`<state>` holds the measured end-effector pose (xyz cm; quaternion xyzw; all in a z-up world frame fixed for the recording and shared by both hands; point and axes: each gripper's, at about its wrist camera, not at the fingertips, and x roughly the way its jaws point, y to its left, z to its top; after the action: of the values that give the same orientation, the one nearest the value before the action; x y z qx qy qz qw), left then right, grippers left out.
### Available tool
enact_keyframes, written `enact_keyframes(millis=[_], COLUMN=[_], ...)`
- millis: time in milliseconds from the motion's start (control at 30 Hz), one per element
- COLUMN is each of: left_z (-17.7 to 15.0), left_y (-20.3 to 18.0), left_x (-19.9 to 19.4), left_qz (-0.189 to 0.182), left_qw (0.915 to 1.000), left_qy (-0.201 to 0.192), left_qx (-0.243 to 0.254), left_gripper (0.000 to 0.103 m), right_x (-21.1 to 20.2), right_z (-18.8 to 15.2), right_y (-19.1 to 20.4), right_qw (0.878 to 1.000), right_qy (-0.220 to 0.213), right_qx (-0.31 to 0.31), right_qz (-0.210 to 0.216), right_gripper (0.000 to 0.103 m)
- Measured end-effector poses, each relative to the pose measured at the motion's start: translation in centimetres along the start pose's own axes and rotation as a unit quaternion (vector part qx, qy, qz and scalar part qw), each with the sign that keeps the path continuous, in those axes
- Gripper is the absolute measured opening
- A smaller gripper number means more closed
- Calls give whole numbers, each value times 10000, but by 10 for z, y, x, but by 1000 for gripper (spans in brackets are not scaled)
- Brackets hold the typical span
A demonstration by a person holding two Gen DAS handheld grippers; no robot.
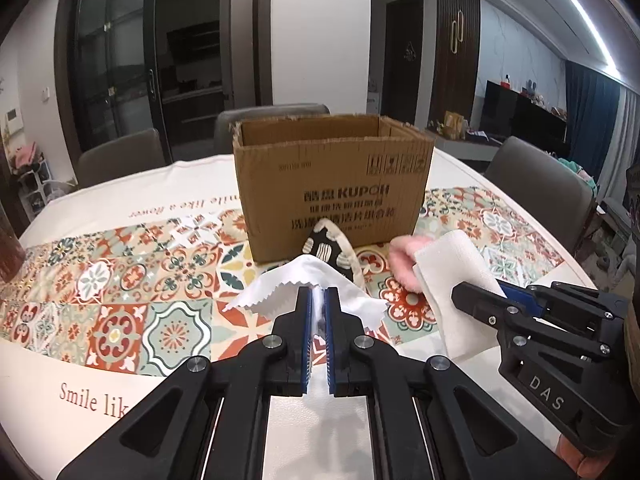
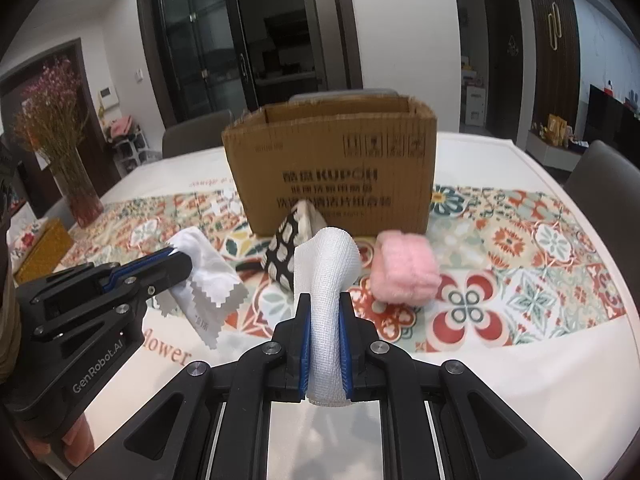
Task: Organize soft objects
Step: 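Lift and carry the white cloth with the left tool while the right tool carries the towel to the box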
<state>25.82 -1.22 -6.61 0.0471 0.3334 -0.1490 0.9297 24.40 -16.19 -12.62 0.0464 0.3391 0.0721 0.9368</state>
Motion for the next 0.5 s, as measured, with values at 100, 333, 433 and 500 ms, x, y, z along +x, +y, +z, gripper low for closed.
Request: enact_keyframes(millis=[100,333,433,500], left_z=[5,21,29,36], left_y=[-4,-10,-12,-14], left_x=[-11,-32,-39,-42], left_qz=[58,160,194,211], left_qw=[9999,9990,9983,9978], left_qy=[-118,-409,-541,-619], left_qx=[-12,-71,-89,-113], left_gripper=[8,8,8,8], right_x=[-10,-32,-38,-39], right_z=[6,22,28,32], right_y=[-2,-8,-12,-13], right_qw=[9999,9985,9977,9972], right_qy=[-155,-545,-662,-729], right_qx=[4,76,106,134], right_qz=[27,35,36,32], right_gripper=[13,13,13,13])
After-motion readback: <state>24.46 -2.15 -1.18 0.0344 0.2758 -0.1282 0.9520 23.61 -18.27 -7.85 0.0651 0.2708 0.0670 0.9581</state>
